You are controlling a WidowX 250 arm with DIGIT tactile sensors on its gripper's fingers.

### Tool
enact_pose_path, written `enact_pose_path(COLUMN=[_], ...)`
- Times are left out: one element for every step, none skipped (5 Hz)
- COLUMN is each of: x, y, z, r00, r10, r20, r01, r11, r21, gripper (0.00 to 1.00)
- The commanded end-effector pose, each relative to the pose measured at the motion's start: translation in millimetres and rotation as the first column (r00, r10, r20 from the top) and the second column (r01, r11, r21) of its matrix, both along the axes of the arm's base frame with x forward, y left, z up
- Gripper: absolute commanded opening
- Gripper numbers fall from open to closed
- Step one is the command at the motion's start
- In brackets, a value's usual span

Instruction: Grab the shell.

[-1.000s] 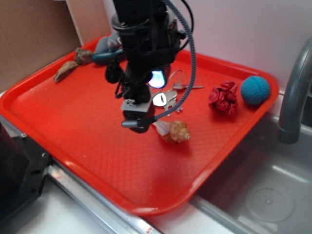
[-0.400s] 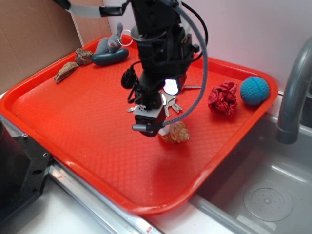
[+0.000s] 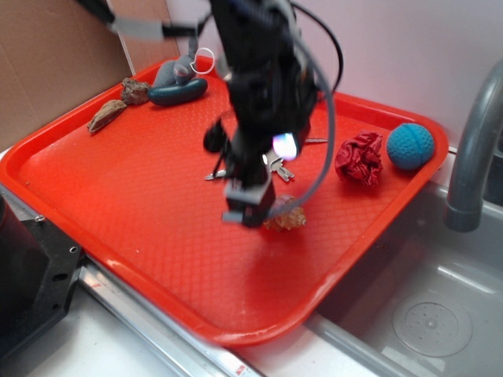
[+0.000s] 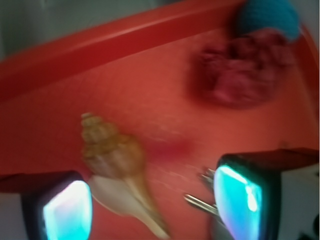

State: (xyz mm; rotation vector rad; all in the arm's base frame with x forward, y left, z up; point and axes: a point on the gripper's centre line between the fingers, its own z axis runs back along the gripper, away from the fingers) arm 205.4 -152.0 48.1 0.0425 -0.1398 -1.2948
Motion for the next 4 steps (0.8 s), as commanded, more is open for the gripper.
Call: enact_pose_path(x=[-20.9, -16.5, -16.2, -18.8], y=[-13.2, -10.0, 3.2, 21.3], z=[-16.1, -21.0, -17.6, -13.5], r00=[0.998, 0.997, 0.997, 0.993], r10=[-0.06, -0.043, 0.011, 0.095], r20=[-0.032, -0.064, -0.072, -0.074], r01=[0.061, 0.045, -0.009, -0.095], r11=[0.998, 0.998, 1.0, 0.995], r21=[0.02, 0.035, 0.029, 0.013], gripper=[1.0, 1.0, 1.0, 0.0])
